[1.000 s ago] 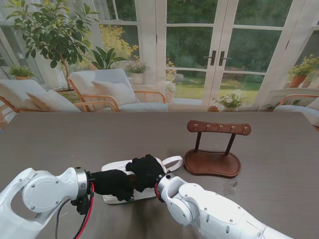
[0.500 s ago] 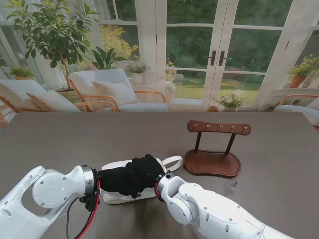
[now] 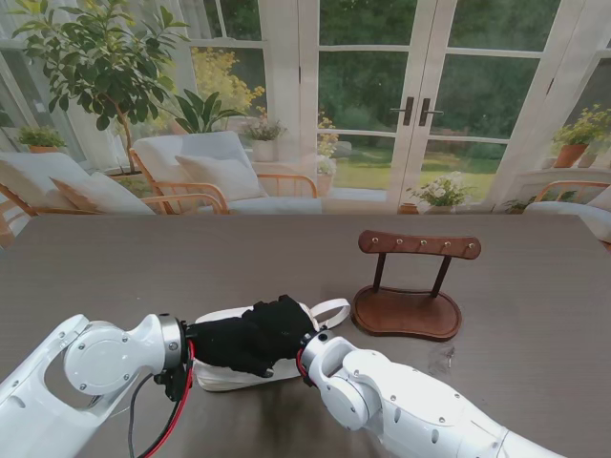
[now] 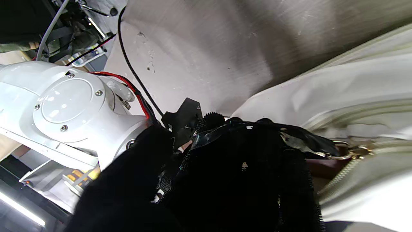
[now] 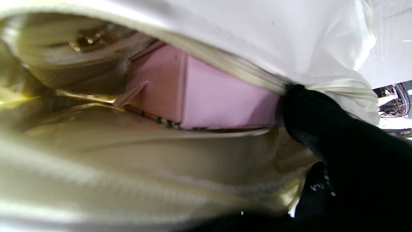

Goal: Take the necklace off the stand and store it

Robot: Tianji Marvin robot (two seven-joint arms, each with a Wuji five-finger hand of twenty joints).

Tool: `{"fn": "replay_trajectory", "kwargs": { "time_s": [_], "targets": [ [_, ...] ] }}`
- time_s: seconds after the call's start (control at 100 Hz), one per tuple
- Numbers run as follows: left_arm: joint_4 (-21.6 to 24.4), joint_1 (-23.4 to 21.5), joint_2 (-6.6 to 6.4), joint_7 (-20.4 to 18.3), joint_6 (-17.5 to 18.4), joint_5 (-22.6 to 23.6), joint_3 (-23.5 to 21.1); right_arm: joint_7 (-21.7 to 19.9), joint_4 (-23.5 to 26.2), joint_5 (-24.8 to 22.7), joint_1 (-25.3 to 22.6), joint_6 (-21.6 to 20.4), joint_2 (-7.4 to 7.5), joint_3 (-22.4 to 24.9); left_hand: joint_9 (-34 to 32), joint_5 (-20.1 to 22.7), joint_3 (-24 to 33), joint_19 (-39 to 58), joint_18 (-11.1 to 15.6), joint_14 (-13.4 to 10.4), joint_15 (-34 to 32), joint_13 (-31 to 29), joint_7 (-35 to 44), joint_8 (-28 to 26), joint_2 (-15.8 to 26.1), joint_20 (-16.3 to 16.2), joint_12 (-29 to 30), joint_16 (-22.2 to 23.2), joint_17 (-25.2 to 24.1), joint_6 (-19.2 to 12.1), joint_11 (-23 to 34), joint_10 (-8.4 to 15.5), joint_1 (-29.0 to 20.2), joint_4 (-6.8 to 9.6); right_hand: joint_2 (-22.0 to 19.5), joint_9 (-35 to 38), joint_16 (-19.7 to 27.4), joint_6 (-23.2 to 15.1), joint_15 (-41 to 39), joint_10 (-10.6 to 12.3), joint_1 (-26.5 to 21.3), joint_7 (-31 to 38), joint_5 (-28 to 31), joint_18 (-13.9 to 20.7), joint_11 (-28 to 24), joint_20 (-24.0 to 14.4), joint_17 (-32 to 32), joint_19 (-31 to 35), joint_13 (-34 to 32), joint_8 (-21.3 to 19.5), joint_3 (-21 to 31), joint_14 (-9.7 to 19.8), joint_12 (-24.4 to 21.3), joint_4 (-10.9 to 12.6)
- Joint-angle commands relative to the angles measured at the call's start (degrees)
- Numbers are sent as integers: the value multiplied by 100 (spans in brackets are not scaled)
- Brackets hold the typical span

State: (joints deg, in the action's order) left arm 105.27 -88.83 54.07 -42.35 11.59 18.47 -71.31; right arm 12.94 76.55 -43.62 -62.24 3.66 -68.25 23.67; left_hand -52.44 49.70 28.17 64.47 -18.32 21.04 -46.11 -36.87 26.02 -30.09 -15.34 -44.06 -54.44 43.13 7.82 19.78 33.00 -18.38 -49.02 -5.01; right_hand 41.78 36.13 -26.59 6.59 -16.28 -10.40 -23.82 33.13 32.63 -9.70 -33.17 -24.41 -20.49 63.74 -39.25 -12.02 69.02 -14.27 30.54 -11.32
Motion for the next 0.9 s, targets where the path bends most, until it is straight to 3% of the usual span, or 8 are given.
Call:
{"fn": "replay_trajectory", "kwargs": {
  "time_s": [0.0, 0.18, 0.3, 0.48, 0.58, 0.65, 0.73, 0.89],
  "targets": [
    [201, -271, 69, 34, 65, 81, -150, -509, -451, 38, -454, -80, 62, -316, 654, -641, 487, -924, 111, 37, 1130, 515, -1223, 457, -331, 289, 622, -310, -405, -495, -857, 335, 692, -3, -250, 808, -490, -325, -2620, 609, -271, 427, 1007, 671, -692, 148, -593, 123, -1915, -54, 764, 1404, 168, 347],
    [386, -699, 94, 176, 205, 262, -586, -538, -397, -1, -461, -72, 93, -280, 1091, -1368, 275, -1880, 133, -7, 2113, 912, -1881, 994, -678, 373, 1747, -753, -611, -307, -1876, 250, 1114, -64, -32, 728, -497, -301, -2604, 602, -74, 383, 870, 513, -654, 157, -451, 43, -1791, -44, 762, 1282, 157, 353],
    [442, -852, 90, 169, 282, 315, -771, -536, -378, -69, -444, -70, 112, -284, 1157, -1524, 218, -2076, 134, -1, 2374, 971, -1956, 1120, -810, 350, 1992, -866, -637, -329, -2088, 265, 1238, -72, 189, 656, -496, -303, -2557, 621, 37, 348, 725, 410, -619, 159, -347, -41, -1648, -39, 690, 1208, 152, 327],
    [550, -1119, 102, 247, 456, 424, -1084, -519, -375, -123, -439, -104, 133, -273, 1095, -1340, 166, -2176, 98, 20, 2487, 918, -1816, 1092, -874, 336, 2046, -906, -613, -1071, -2129, 288, 1224, -73, 447, 511, -461, -346, -2420, 620, 168, 326, 538, 269, -572, 143, -214, -164, -1443, -45, 584, 1104, 154, 289],
    [641, -1311, 127, 376, 564, 485, -1303, -521, -376, -145, -440, -148, 150, -263, 957, -855, 220, -2231, 57, 32, 2501, 822, -1368, 805, -949, 281, 1990, -891, -539, -1666, -2062, 338, 1103, -75, 553, 475, -442, -380, -2354, 626, 229, 312, 459, 249, -561, 130, -178, -212, -1388, -45, 540, 1082, 155, 271],
    [723, -1430, 138, 411, 594, 481, -1452, -530, -372, -154, -440, -168, 160, -255, 915, -544, 246, -2269, 20, 51, 2525, 822, -1136, 643, -999, 267, 1960, -901, -535, -1828, -2039, 367, 1070, -81, 632, 446, -433, -380, -2317, 615, 301, 298, 396, 233, -547, 123, -158, -244, -1356, -44, 498, 1066, 152, 252],
    [787, -1525, 141, 424, 651, 516, -1594, -547, -366, -157, -437, -185, 169, -248, 924, -514, 242, -2322, -14, 53, 2587, 812, -1089, 559, -1103, 271, 1961, -945, -506, -1771, -2057, 395, 1147, -87, 698, 374, -425, -376, -2275, 607, 439, 266, 278, 197, -523, 120, -98, -298, -1283, -37, 418, 1038, 148, 222],
    [764, -1592, 148, 427, 653, 482, -1731, -566, -325, -173, -450, -220, 192, -205, 1035, -1120, 165, -2559, -67, 93, 2816, 883, -1739, 883, -1231, 293, 2114, -1123, -500, -1217, -2192, 390, 1455, -99, 843, 148, -406, -371, -2163, 560, 803, 213, 12, 82, -451, 97, 45, -433, -1047, -29, 188, 916, 129, 142]
  ]
}}
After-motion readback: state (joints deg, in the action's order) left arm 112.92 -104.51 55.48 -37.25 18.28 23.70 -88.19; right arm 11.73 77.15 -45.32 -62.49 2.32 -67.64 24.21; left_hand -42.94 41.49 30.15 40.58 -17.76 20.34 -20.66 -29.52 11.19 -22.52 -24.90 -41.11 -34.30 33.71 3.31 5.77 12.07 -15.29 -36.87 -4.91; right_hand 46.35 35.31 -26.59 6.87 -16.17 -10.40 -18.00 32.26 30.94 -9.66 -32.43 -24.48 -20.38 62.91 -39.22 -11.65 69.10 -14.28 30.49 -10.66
